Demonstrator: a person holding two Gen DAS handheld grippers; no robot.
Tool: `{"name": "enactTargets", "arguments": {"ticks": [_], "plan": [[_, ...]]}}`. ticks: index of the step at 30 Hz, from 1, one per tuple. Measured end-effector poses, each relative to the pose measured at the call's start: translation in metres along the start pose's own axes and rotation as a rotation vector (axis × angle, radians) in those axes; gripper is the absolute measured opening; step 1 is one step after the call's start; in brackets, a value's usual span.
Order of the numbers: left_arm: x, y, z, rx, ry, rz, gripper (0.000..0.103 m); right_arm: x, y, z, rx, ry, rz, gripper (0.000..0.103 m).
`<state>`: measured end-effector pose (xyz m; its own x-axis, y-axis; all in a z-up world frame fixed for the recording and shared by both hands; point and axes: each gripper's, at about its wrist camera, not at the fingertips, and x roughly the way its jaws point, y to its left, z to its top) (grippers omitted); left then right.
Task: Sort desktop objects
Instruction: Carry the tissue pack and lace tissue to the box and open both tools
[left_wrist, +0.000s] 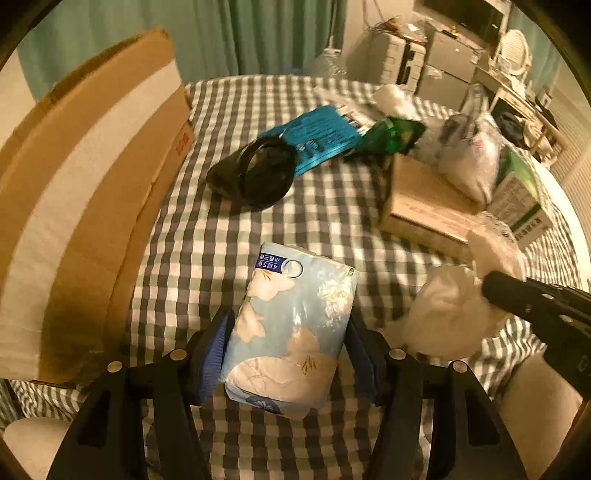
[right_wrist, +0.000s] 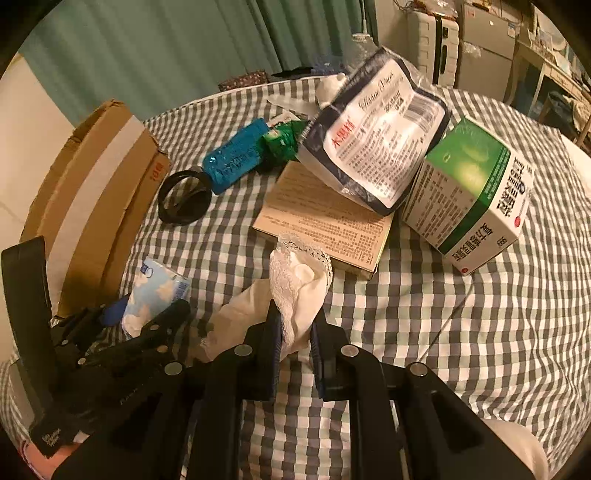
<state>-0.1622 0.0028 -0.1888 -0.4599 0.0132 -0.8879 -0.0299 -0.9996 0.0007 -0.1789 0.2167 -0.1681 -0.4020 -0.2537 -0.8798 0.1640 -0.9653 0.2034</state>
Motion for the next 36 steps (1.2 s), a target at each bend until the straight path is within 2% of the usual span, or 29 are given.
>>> {"name": "enactTargets", "arguments": {"ticks": [4, 12, 21, 28, 36], "plan": [[-0.015, -0.005, 0.005, 0.036, -0.031, 0.023, 0.061, -0.009, 0.006, -0.002, 0.007, -0.009, 0.022, 0.014], [-0.055, 0.000, 0.007, 0.027, -0.078, 0.026, 0.061, -0.038, 0.027, -0.005, -0.030, -0.056, 0.014, 0.014], [-0.096, 0.025, 0.016, -0.014, -0.154, 0.007, 0.061, -0.080, 0.056, -0.005, -0.069, -0.122, 0.006, 0.014], [-0.135, 0.071, 0.025, -0.073, -0.224, -0.002, 0.061, -0.119, 0.098, 0.002, -0.131, -0.187, 0.021, 0.014], [-0.150, 0.139, 0.038, -0.106, -0.247, 0.065, 0.061, -0.129, 0.164, 0.024, -0.231, -0.222, 0.072, 0.014]]}}
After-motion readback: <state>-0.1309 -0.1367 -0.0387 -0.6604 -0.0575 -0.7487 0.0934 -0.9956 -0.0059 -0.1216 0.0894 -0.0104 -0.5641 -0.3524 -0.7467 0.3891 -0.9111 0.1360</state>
